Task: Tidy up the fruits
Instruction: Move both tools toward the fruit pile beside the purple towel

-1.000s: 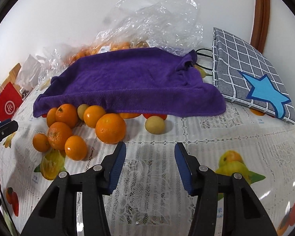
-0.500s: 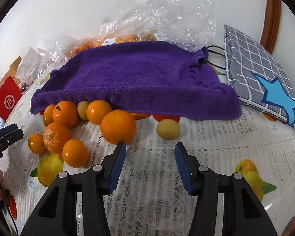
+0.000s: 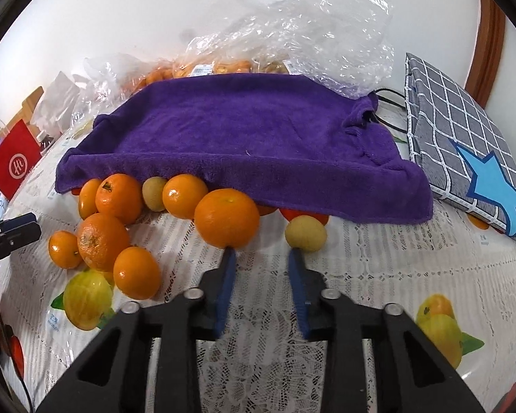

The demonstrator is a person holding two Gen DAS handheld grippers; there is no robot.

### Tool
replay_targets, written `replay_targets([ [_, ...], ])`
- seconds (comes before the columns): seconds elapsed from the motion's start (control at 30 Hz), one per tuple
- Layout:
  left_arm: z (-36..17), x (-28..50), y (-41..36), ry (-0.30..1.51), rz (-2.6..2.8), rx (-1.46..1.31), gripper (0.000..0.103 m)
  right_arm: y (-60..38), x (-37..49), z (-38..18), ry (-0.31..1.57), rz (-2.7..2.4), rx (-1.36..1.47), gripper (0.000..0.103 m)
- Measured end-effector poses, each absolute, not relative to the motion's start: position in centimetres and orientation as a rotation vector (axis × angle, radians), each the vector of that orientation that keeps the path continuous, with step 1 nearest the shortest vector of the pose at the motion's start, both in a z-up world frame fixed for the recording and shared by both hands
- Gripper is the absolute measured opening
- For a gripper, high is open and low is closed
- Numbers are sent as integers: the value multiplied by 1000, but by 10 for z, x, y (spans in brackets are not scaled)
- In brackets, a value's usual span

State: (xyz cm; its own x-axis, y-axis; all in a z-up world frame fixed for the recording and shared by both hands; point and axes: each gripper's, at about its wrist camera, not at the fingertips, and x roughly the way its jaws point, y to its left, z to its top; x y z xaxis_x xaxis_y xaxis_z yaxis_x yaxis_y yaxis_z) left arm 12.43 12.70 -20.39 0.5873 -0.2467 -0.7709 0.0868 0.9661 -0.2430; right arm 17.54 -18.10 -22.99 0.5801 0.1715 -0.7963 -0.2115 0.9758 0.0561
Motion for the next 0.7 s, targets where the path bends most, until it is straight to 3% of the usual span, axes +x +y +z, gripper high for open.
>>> replay_targets([
  [0.17, -204, 125, 130, 921, -207, -202, 66, -180, 173, -231, 926, 247, -44, 13],
  [0.5, -205, 124, 131, 918, -217, -217, 66, -183, 165, -229, 924, 280, -30, 13],
  [0.6, -205, 124, 131, 918, -217, -214, 66, -186, 165, -228, 922, 270, -22, 18],
  [0.7, -206, 124, 130, 919, -218, -208, 66, -190, 164, -226, 913, 263, -11, 30],
])
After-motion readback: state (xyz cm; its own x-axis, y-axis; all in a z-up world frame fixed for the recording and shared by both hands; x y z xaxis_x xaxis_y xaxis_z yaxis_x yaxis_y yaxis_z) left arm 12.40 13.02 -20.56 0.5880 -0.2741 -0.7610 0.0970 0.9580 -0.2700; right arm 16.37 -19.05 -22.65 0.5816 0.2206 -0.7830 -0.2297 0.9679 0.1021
